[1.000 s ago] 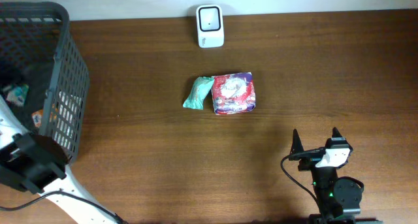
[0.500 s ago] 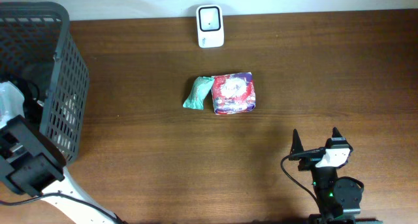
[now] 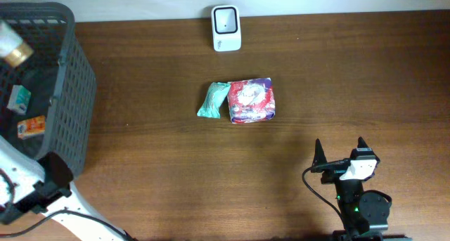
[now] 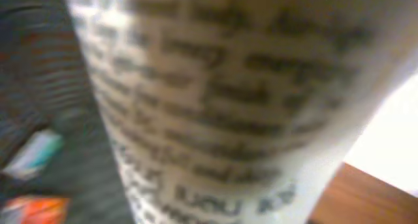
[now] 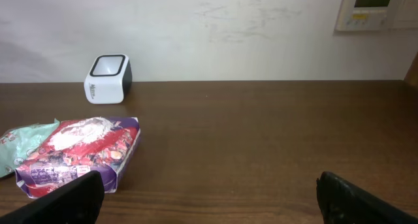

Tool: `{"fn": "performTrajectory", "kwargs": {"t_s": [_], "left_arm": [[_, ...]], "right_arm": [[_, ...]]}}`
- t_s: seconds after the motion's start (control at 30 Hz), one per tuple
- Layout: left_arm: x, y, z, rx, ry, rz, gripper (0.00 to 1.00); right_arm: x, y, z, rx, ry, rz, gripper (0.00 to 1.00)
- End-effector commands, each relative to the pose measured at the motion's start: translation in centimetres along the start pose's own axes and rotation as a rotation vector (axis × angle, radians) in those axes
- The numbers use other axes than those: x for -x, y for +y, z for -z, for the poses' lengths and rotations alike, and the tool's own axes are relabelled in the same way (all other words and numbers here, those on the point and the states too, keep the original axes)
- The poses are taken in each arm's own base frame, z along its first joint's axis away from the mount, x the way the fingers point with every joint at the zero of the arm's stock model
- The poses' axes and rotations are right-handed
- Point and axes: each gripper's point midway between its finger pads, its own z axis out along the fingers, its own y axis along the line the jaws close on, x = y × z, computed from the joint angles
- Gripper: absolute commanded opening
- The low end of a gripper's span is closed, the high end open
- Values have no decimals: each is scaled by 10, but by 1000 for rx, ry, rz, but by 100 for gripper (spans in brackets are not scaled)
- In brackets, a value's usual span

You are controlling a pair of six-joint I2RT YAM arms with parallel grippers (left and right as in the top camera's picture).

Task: Scan the item barcode
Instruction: 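Pick the white cream tube from basket, place left of green pack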

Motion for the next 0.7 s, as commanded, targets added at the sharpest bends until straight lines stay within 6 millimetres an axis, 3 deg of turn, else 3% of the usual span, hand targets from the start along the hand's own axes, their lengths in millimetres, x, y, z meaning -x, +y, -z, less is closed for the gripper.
{"fn": "performTrajectory", "kwargs": {"t_s": [0.0,0.07,0.1,0.13,0.17,0.2,0.27,0.4,0.5,0.57,0.67], "left_arm": [[-30,-109,24,-291,68,-74,0],[-68,-150,1,-322,190,-172,0],[-93,-167,-20,-270,261,-222,0],[-112,-172,-36,-202,314,-263,0],[-144,-181,-56,-142,409,-315,0],[-170,-185,-69,-105,491,-349,0],[-252,-180,-107,25,726,-457,0],[-393,-172,-188,136,855,-360,0],[-420,-167,-206,132,830,-397,0],[-416,-150,-210,211,798,-432,0],[-413,-146,-209,237,786,-445,0]], "right_arm": [[-3,0,0,-4,4,0,99],[-3,0,0,-4,4,0,99],[-3,0,0,-4,4,0,99],[-3,0,0,-4,3,0,99],[-3,0,0,-4,4,0,99],[-3,0,0,-4,4,0,99],[-3,0,0,-4,4,0,99],[-3,0,0,-4,4,0,99],[-3,0,0,-4,4,0,99],[-3,0,0,-4,4,0,99],[-3,0,0,-4,4,0,99]]}}
